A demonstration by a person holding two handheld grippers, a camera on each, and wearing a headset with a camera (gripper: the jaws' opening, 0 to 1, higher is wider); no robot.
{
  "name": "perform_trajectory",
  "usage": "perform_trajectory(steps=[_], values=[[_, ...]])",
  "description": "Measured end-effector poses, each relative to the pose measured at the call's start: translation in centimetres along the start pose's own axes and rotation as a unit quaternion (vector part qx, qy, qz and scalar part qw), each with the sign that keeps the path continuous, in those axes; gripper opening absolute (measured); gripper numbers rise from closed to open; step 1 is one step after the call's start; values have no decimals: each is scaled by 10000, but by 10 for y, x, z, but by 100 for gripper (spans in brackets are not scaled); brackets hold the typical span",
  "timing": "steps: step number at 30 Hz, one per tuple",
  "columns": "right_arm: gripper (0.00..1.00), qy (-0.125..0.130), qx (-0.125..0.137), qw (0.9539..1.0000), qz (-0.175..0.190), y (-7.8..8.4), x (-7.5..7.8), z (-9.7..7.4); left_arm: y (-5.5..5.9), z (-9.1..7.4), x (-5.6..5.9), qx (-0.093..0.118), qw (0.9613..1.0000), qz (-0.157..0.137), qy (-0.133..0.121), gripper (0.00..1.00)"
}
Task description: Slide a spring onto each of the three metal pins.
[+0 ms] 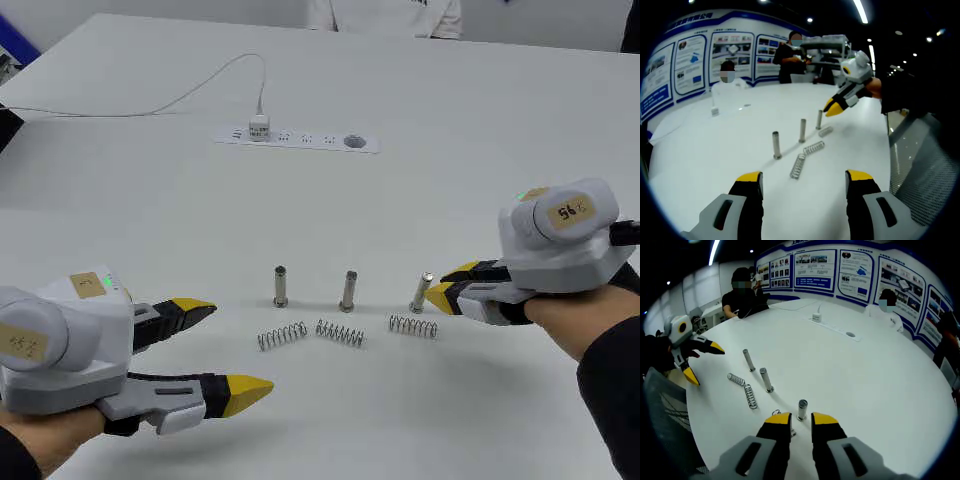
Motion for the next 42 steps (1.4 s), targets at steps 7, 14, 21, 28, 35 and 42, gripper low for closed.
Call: perform_trajectory(steps=[7, 14, 21, 28, 35, 42], values=[[16, -170, -41, 9997, -156, 2, -10, -1, 0, -1, -1, 0, 10000, 5, -17, 68], [15, -511, -131, 9976, -437, 6, -26, 3, 1, -1, -1, -23, 10000, 1, -29, 68], [14, -850, -242, 9926, -827, 6, -39, 13, 1, 0, 0, -24, 10000, 1, -25, 67], [13, -959, -469, 9855, -1317, 9, -43, 25, 2, -1, -2, -29, 10000, -6, -39, 67], [13, -1029, -648, 9781, -1691, 8, -43, 31, 3, -2, -3, -39, 10000, -16, -49, 67], [13, -1216, -860, 9674, -2050, 11, -45, 35, 3, -1, -2, -40, 10000, -22, -49, 67]])
Point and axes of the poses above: the centre of the closed fingertips' face, and the gripper's own axes: z roughly forward along the fingers, x roughly to its right, y roughly out of its underside, the point moved 2 cm from there along -z, roughly backward along the fingers, and after that the axes turned 4 degrees about y, right-handed, at the moved point
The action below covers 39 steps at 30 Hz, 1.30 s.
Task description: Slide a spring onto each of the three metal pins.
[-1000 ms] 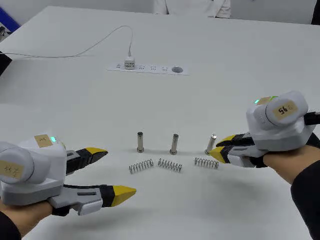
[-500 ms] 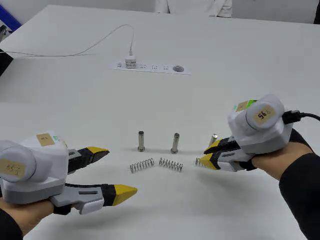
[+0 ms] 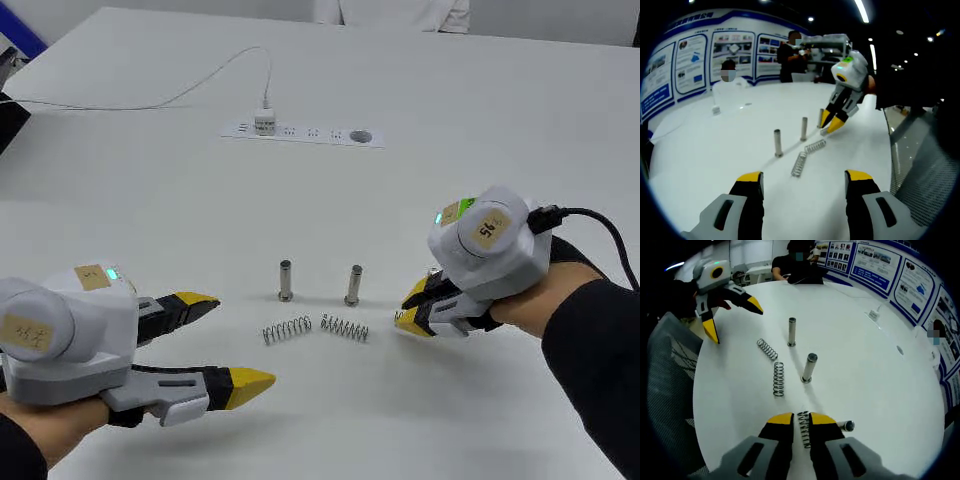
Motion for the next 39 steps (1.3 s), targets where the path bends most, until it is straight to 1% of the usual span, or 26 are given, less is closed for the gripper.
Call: perform_trajectory(steps=[6, 17, 21, 24, 27, 39], values=[[13, -96, -177, 9995, -233, 3, -1, 6, 0, 0, -1, 2, 10000, -14, -13, 67], [12, -271, -376, 9979, -459, 4, -2, 13, 1, -1, -2, 3, 10000, -24, -16, 67], [12, -301, -368, 9980, -425, 4, -2, 13, 1, -1, -2, 8, 10000, -31, -22, 67], [12, -274, -370, 9978, -467, 4, -3, 13, 1, -1, -1, 9, 10000, -29, -20, 67], [12, -247, -357, 9982, -421, 5, -4, 12, 1, -2, 0, 16, 10000, -25, -18, 67], [12, -55, 4, 9999, -123, 0, -5, -3, 0, -1, 3, 15, 10000, 9, 6, 66]])
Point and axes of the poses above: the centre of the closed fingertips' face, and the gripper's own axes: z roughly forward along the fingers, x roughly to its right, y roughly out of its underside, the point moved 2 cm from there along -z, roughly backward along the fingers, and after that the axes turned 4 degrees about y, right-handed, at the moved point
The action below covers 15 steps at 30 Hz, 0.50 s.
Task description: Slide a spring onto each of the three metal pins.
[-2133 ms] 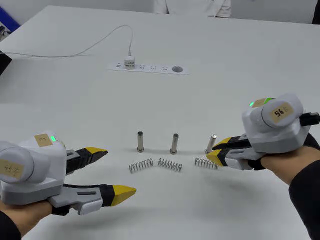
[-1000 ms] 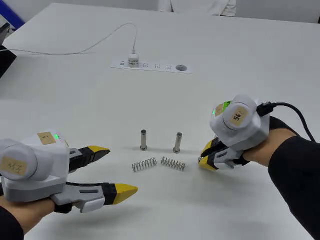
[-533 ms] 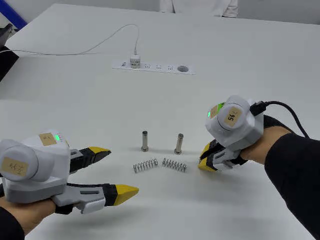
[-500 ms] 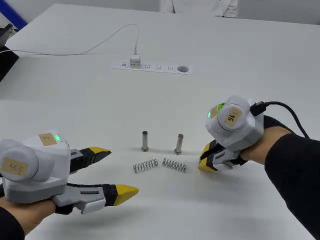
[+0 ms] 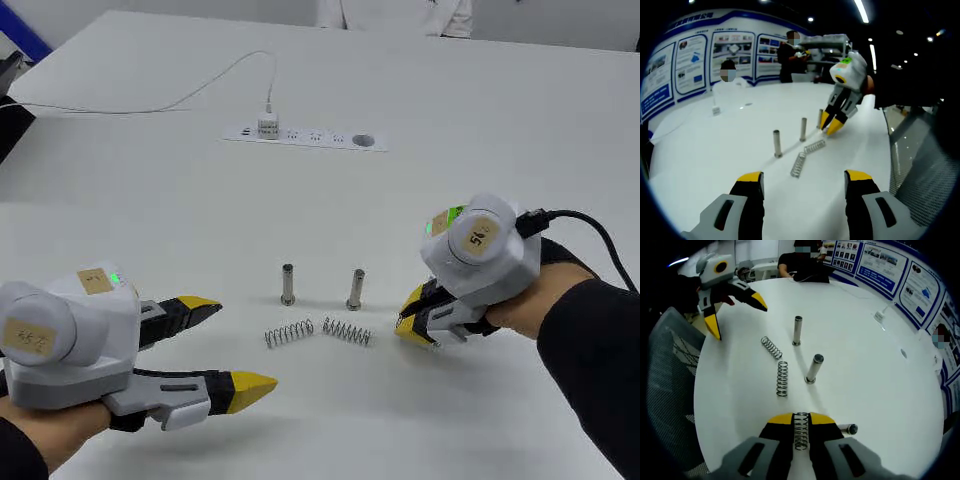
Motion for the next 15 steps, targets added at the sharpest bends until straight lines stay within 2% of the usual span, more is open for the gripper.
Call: perform_trajectory(steps=[15], values=[[12, 162, 325, 9986, 378, -2, -1, -14, -10, 9, 10, 43, 9998, 107, 157, 62]])
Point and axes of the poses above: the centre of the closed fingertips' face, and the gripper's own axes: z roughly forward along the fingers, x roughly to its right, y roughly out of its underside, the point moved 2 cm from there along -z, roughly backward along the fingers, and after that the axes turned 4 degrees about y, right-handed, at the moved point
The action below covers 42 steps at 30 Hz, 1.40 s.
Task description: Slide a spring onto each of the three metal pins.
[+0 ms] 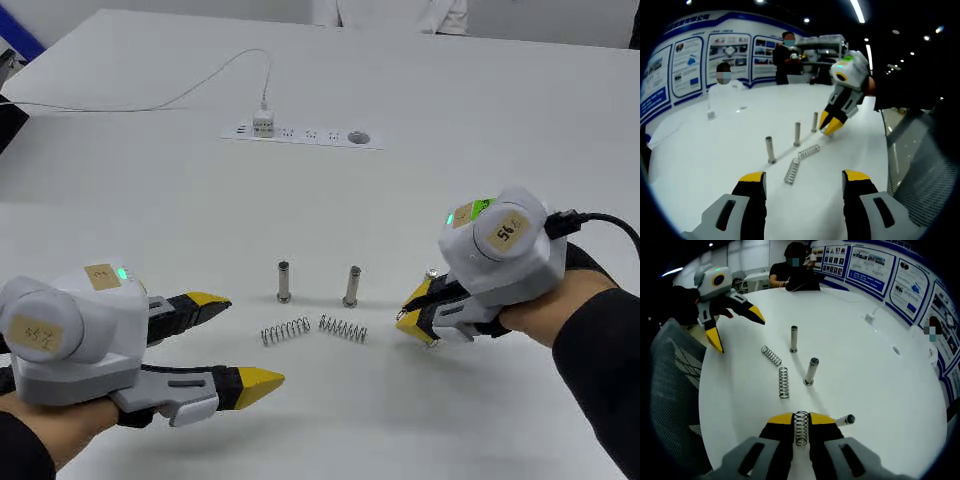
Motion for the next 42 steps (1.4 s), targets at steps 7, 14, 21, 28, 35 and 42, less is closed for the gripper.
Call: perform_trajectory(steps=[7, 14, 21, 28, 35, 42], values=[[12, 48, 263, 9994, 202, -8, -2, -8, -8, 12, 11, 11, 9997, 99, 211, 59], [12, 93, 404, 9986, 333, -11, -4, -14, -17, 27, 20, 44, 9988, 187, 444, 56], [12, 77, 595, 9972, 452, -18, -10, -21, -25, 46, 30, 13, 9971, 345, 675, 54], [12, -57, 794, 9953, 545, -32, -20, -32, -26, 61, 35, -90, 9952, 547, 812, 51], [12, -310, 1000, 9911, 817, -46, -32, -40, -25, 66, 37, -127, 9942, 607, 881, 46], [12, -502, 1114, 9889, 850, -58, -45, -43, -26, 68, 41, -136, 9934, 662, 927, 39]])
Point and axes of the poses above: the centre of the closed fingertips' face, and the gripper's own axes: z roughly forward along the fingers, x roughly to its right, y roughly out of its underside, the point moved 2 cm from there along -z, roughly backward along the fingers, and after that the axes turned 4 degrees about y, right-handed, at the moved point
